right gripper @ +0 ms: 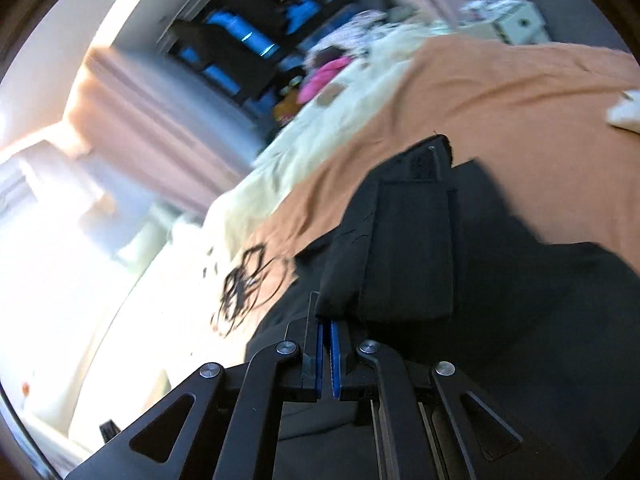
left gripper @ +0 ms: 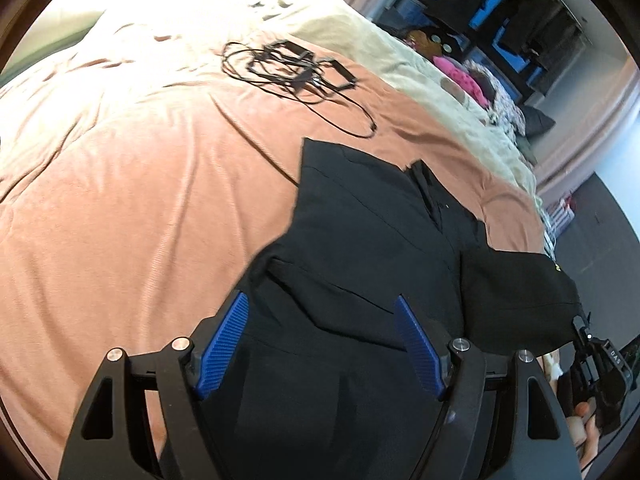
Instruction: Fold large clothes
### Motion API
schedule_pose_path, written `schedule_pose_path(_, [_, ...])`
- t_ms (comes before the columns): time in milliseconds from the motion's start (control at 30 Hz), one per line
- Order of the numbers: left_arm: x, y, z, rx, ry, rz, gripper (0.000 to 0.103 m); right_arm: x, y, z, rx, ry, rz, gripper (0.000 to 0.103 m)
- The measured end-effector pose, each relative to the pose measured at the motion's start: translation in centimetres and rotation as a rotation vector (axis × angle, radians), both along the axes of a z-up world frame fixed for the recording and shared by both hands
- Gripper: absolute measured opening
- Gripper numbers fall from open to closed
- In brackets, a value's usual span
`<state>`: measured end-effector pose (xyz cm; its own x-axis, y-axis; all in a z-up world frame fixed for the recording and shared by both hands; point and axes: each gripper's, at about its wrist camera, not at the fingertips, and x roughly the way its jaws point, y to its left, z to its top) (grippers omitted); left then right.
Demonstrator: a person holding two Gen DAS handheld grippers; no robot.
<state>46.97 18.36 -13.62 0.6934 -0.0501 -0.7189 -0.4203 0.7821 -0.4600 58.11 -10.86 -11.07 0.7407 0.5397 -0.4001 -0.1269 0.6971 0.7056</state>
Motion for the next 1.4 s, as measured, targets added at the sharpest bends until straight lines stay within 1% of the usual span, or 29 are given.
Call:
schedule_pose_path(200, [-1.0, 2.2, -0.2, -0.036, -0.003, 0.043, 0.076, -0.4, 5.5, -0.6, -0.023, 0.007, 0.107, 0.004])
schedule_pose_path(300, [-1.4, 2.8, -0.1, -0.029, -0.004, 0.050, 0.076, 0.5, 7.5, -1.2, -0.013, 0.018, 0.154, 0.004])
schedule_pose_path(433, [-1.7, 3.5, -0.2, -0.033, -0.005, 0.056, 0.076, 0.1, 11.2, -1.4, -0.044, 0.027, 0.231, 0.004])
schedule_pose_path(467, [-1.8, 3.7, -0.2, -0.035, -0.006, 0.061, 0.076, 0.8, 12.4, -1.6, -0.064, 0.039, 0.259, 0.004])
schedule_pose_path(500, [-1.8, 3.8, -0.2, -0.037, -0.007, 0.062, 0.076, 1.4, 13.7, -1.8, -0.085, 0.059, 0.294, 0.006])
schedule_pose_path(567, [-1.9, 4.1, -0.3, -0.044, -0.008, 0.067, 0.076, 1.7, 16.1, -3.1, -0.110, 0.116, 0.361, 0.010])
schedule_pose_path(633, [-2.0, 4.2, -0.2, -0.037, -0.007, 0.067, 0.076, 1.8, 17.7, -4.9, -0.091, 0.200, 0.438, 0.030])
schedule_pose_path(667, [-2.1, 4.2, -0.2, -0.032, -0.005, 0.069, 0.076, 1.8, 17.7, -4.9, -0.091, 0.200, 0.438, 0.047])
schedule_pose_path(700, [-2.1, 4.3, -0.3, -0.029, -0.004, 0.072, 0.076, 1.2, 17.7, -5.6, -0.089, 0.215, 0.442, 0.057])
schedule_pose_path(733, [-2.1, 4.4, -0.3, -0.030, -0.003, 0.075, 0.076, 1.0, 17.5, -5.7, -0.092, 0.217, 0.445, 0.058])
schedule_pose_path(800, [-2.1, 4.5, -0.4, -0.034, -0.002, 0.085, 0.076, 0.7, 16.6, -5.6, -0.070, 0.231, 0.459, 0.059])
schedule_pose_path(867, [-1.9, 4.4, -0.5, -0.035, -0.001, 0.082, 0.076, 0.9, 15.3, -5.3, -0.065, 0.228, 0.445, 0.059])
schedule_pose_path(933, [-1.5, 3.8, -0.7, -0.027, 0.006, 0.062, 0.076, 0.8, 13.2, -4.9, -0.089, 0.235, 0.397, 0.059])
schedule_pose_path(967, [-1.3, 3.5, -0.7, -0.020, 0.010, 0.052, 0.076, 0.7, 13.2, -4.9, -0.100, 0.243, 0.377, 0.059])
schedule_pose_path(1033, [-0.8, 2.8, -0.9, -0.008, 0.015, 0.030, 0.076, 1.1, 11.4, -5.1, -0.125, 0.270, 0.315, 0.059])
schedule_pose_path(1133, [-0.2, 1.8, -0.8, 0.007, 0.005, -0.005, 0.076, 2.0, 7.6, -5.4, -0.138, 0.307, 0.217, 0.059])
schedule_pose_path(1167, [0.0, 1.4, -0.8, 0.020, 0.002, -0.013, 0.076, 2.0, 7.6, -5.4, -0.138, 0.307, 0.217, 0.059])
schedule_pose_path(1200, [0.3, 1.1, -0.9, 0.031, 0.005, -0.020, 0.076, 2.3, 6.5, -5.5, -0.137, 0.319, 0.186, 0.059])
schedule_pose_path(1233, [0.7, 0.7, -1.2, 0.041, 0.015, -0.029, 0.076, 2.5, 3.3, -5.9, -0.117, 0.354, 0.121, 0.059])
schedule_pose_path(1400, [2.1, -0.8, -2.7, 0.058, 0.054, -0.068, 0.076, 3.2, -2.5, -7.8, -0.084, 0.454, 0.005, 0.059])
